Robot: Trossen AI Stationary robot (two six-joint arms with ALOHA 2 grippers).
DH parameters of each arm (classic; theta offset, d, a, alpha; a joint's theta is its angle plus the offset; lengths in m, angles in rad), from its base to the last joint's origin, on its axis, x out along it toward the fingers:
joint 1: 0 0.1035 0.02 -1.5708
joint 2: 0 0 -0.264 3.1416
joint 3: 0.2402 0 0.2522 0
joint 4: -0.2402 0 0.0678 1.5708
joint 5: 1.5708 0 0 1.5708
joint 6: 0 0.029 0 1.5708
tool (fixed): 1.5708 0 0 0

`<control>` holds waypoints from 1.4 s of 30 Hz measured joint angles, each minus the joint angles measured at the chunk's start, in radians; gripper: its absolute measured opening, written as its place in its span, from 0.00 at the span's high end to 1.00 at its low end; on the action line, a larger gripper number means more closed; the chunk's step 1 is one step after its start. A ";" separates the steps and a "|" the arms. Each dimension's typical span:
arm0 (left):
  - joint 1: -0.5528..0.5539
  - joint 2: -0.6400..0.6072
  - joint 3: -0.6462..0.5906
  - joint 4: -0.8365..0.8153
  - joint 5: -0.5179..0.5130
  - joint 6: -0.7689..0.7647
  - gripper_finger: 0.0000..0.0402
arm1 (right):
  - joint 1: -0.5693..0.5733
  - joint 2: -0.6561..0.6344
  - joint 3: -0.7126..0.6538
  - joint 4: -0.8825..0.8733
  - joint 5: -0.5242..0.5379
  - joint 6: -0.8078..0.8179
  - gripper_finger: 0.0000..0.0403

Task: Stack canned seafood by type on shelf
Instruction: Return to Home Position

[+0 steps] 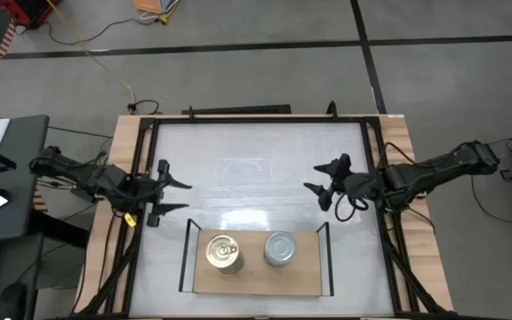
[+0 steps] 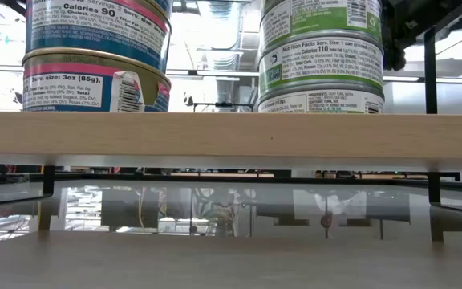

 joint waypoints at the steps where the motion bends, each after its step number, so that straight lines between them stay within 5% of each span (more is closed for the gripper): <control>1: 0.000 -0.014 -0.024 0.019 0.018 0.000 0.47 | 0.007 -0.008 -0.020 0.017 0.013 0.001 0.14; 8: 0.000 -0.089 -0.179 0.169 0.053 -0.042 0.47 | 0.068 -0.019 -0.175 0.283 0.070 0.001 0.14; 13: 0.000 -0.095 -0.259 0.253 0.053 -0.073 0.47 | 0.118 -0.011 -0.273 0.472 0.247 -0.035 0.14; 18: 0.000 -0.095 -0.308 0.285 0.038 -0.078 0.47 | 0.105 -0.029 -0.302 0.414 0.376 -0.035 0.14; 27: 0.000 -0.094 -0.317 0.222 -0.050 -0.148 0.47 | 0.071 -0.026 -0.302 0.357 0.320 0.082 0.14; 34: -0.001 -0.085 -0.320 0.231 0.068 -0.138 0.47 | 0.087 -0.012 -0.301 0.355 0.307 0.081 0.14; 42: 0.000 -0.087 -0.479 0.464 0.019 -0.144 0.47 | 0.061 0.133 -0.301 0.381 0.340 0.088 0.14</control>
